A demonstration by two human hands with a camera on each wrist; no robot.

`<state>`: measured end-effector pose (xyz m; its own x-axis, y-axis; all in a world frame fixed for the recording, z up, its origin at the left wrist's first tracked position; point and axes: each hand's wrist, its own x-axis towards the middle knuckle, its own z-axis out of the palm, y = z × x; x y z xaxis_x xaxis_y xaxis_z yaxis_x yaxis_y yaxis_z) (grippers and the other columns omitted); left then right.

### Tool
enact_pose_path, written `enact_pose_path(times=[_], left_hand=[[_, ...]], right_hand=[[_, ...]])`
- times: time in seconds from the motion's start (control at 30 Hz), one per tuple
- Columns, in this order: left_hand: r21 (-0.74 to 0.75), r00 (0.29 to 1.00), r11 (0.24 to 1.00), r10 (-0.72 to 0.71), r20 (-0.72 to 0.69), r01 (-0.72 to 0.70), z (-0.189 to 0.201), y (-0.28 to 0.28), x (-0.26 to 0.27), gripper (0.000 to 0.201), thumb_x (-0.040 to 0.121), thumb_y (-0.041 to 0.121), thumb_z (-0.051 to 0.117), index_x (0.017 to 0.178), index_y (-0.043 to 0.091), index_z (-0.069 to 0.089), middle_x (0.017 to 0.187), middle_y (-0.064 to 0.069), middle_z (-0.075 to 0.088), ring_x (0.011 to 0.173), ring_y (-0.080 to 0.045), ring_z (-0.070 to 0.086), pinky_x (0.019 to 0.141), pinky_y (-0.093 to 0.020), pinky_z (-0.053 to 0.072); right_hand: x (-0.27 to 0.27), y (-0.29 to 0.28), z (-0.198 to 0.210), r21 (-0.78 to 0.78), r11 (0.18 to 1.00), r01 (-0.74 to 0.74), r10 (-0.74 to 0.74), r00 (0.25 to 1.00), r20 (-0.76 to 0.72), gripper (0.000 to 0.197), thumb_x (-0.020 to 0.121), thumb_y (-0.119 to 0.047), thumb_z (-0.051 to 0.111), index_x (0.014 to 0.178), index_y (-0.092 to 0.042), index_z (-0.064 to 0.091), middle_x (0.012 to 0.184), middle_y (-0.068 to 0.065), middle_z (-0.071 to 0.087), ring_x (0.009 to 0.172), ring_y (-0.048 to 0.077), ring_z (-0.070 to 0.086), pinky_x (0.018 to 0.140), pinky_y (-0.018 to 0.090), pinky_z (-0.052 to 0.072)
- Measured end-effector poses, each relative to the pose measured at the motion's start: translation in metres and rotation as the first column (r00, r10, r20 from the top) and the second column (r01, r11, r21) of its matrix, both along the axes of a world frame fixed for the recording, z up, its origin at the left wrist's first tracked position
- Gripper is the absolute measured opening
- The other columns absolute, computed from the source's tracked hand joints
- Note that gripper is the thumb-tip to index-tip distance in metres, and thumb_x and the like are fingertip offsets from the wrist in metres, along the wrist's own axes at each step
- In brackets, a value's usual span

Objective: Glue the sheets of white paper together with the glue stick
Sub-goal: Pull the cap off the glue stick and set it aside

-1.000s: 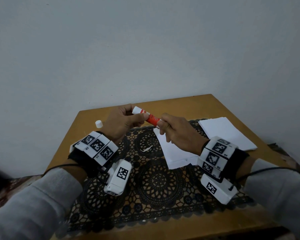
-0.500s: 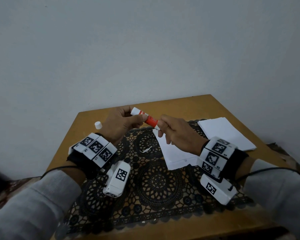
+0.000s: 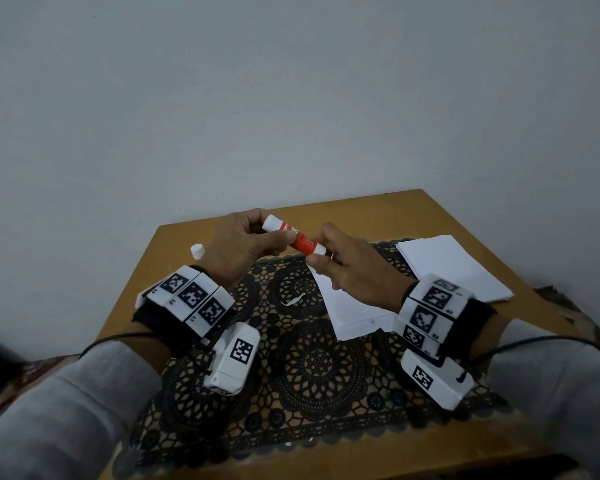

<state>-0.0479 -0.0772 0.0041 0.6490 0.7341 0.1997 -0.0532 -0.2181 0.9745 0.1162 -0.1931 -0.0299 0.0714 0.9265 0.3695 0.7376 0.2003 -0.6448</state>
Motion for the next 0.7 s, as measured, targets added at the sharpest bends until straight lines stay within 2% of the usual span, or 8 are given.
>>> enact_pose_path(times=[0.1, 0.2, 0.27, 0.33, 0.4, 0.47, 0.57, 0.7], left_hand=[[-0.001, 1.000, 1.000, -0.005, -0.011, 0.005, -0.0002, 0.0004, -0.0001, 0.032, 0.066, 0.019, 0.079, 0.089, 0.000, 0.066, 0.073, -0.007, 0.064, 0.067, -0.020, 0.055, 0.068, -0.032, 0.049], [-0.010, 1.000, 1.000, -0.009, -0.011, 0.009, -0.0009, 0.0003, -0.0001, 0.035, 0.064, 0.022, 0.079, 0.089, 0.001, 0.067, 0.072, -0.006, 0.064, 0.068, -0.020, 0.055, 0.068, -0.032, 0.049], [-0.008, 1.000, 1.000, -0.010, -0.009, 0.010, -0.0009, 0.0000, -0.0004, 0.034, 0.064, 0.021, 0.078, 0.089, 0.001, 0.066, 0.071, -0.005, 0.064, 0.067, -0.018, 0.056, 0.067, -0.030, 0.049], [-0.010, 1.000, 1.000, -0.012, 0.002, 0.012, -0.0001, -0.0001, -0.0008, 0.031, 0.065, 0.018, 0.077, 0.088, 0.001, 0.065, 0.070, -0.004, 0.064, 0.065, -0.016, 0.056, 0.065, -0.027, 0.050], [0.001, 1.000, 1.000, -0.010, 0.007, 0.010, -0.0002, 0.0007, -0.0011, 0.032, 0.065, 0.018, 0.076, 0.088, -0.001, 0.064, 0.070, -0.004, 0.064, 0.065, -0.015, 0.056, 0.064, -0.026, 0.050], [0.011, 1.000, 1.000, -0.009, 0.005, 0.009, -0.0006, 0.0023, -0.0011, 0.035, 0.065, 0.019, 0.077, 0.090, -0.002, 0.064, 0.070, -0.004, 0.064, 0.065, -0.016, 0.057, 0.064, -0.027, 0.050], [-0.002, 1.000, 1.000, -0.018, 0.013, 0.018, -0.0011, 0.0029, -0.0002, 0.040, 0.065, 0.019, 0.077, 0.094, -0.005, 0.063, 0.073, -0.006, 0.064, 0.066, -0.016, 0.057, 0.064, -0.026, 0.050], [-0.040, 0.999, 0.999, -0.035, 0.010, 0.036, 0.0010, 0.0026, -0.0008, 0.036, 0.066, 0.017, 0.076, 0.092, -0.004, 0.063, 0.072, -0.005, 0.064, 0.066, -0.016, 0.056, 0.063, -0.025, 0.050]], right_hand=[[-0.0001, 0.0001, 0.0004, 0.016, 1.000, -0.008, 0.008, 1.000, -0.027, 0.022, 0.101, -0.032, 0.045, 0.096, -0.011, 0.047, 0.082, 0.006, 0.066, 0.060, 0.023, 0.060, 0.053, 0.029, 0.048], [0.0009, -0.0005, 0.0004, 0.014, 1.000, -0.008, 0.008, 0.999, -0.047, 0.033, 0.104, -0.033, 0.036, 0.097, -0.006, 0.053, 0.080, 0.006, 0.068, 0.056, 0.023, 0.060, 0.050, 0.027, 0.047], [0.0003, -0.0003, 0.0001, 0.006, 1.000, -0.014, 0.014, 0.999, -0.039, 0.032, 0.103, -0.034, 0.037, 0.098, -0.006, 0.053, 0.082, 0.007, 0.068, 0.058, 0.024, 0.060, 0.051, 0.028, 0.049], [-0.0001, 0.0006, -0.0004, -0.014, 1.000, -0.004, 0.004, 1.000, 0.000, 0.027, 0.100, -0.037, 0.045, 0.100, -0.010, 0.050, 0.085, 0.008, 0.066, 0.062, 0.025, 0.060, 0.056, 0.035, 0.051], [-0.0003, 0.0006, -0.0001, -0.024, 1.000, 0.009, -0.009, 1.000, 0.026, 0.024, 0.098, -0.035, 0.050, 0.101, -0.011, 0.047, 0.085, 0.007, 0.066, 0.063, 0.023, 0.060, 0.059, 0.037, 0.050], [-0.0011, 0.0003, 0.0009, -0.011, 1.000, -0.005, 0.005, 1.000, 0.012, 0.024, 0.100, -0.033, 0.046, 0.100, -0.009, 0.048, 0.082, 0.006, 0.067, 0.058, 0.018, 0.059, 0.057, 0.034, 0.049], [-0.0032, -0.0013, 0.0016, -0.011, 1.000, -0.016, 0.015, 0.999, -0.036, 0.032, 0.104, -0.034, 0.036, 0.098, -0.006, 0.051, 0.078, 0.006, 0.068, 0.057, 0.025, 0.060, 0.053, 0.033, 0.049], [-0.0035, -0.0010, 0.0009, -0.016, 1.000, -0.012, 0.011, 0.998, -0.056, 0.033, 0.105, -0.033, 0.033, 0.096, -0.007, 0.051, 0.076, 0.006, 0.068, 0.057, 0.026, 0.061, 0.051, 0.032, 0.048]])
